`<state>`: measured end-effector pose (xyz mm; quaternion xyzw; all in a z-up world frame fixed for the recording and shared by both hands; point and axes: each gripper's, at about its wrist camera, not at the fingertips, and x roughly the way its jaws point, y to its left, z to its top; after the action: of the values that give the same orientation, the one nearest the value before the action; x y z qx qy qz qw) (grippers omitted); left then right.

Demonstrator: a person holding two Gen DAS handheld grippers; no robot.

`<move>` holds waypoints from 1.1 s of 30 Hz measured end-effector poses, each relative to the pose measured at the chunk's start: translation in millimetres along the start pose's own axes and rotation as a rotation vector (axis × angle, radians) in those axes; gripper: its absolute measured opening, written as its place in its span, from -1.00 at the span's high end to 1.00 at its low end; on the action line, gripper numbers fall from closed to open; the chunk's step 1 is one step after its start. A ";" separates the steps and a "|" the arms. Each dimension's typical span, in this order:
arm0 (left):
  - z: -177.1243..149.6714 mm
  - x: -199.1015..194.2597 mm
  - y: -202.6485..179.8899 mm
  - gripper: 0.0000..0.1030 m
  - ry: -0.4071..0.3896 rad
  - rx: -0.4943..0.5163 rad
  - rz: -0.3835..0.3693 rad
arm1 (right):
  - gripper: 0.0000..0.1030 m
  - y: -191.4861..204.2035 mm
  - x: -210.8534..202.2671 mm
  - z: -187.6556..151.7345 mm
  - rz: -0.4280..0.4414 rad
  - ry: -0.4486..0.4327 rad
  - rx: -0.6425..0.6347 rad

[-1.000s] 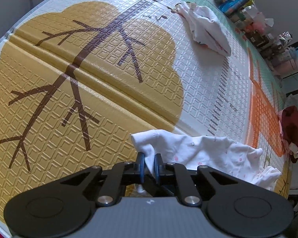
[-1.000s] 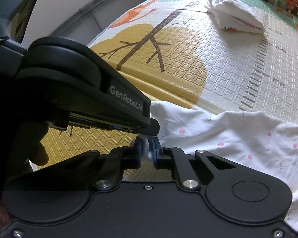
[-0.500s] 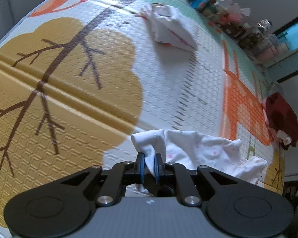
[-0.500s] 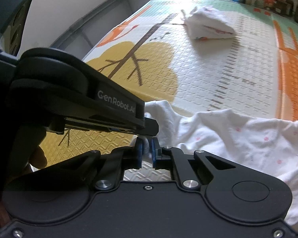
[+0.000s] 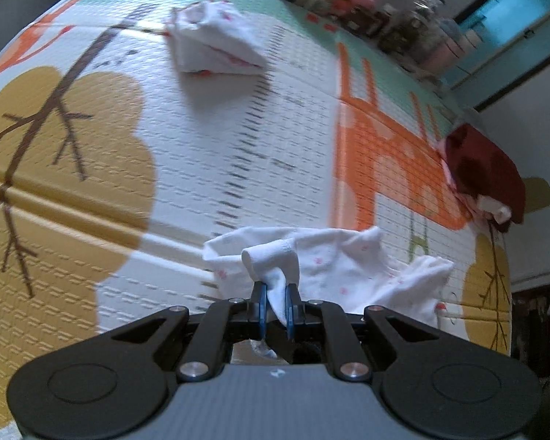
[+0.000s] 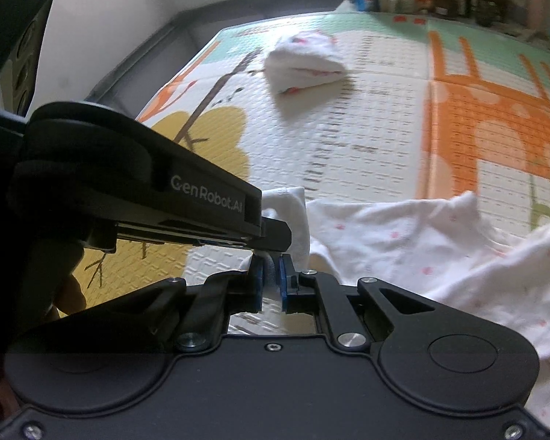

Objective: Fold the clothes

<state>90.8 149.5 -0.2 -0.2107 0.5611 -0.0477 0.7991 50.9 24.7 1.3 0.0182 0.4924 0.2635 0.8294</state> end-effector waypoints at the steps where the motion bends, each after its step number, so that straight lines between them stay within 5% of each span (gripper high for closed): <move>1: 0.0 0.9 -5.8 0.77 0.002 0.010 -0.006 | 0.85 -4.6 -4.7 -0.7 -0.006 -0.008 0.012; 33: -26.3 50.0 -179.0 0.76 0.120 0.323 -0.125 | 0.89 -154.0 -108.3 -47.5 -0.142 -0.148 0.392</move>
<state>113.7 -35.8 18.4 -0.1108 0.5785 -0.1991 0.7832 35.4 -167.9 19.7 0.1634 0.4721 0.1016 0.8603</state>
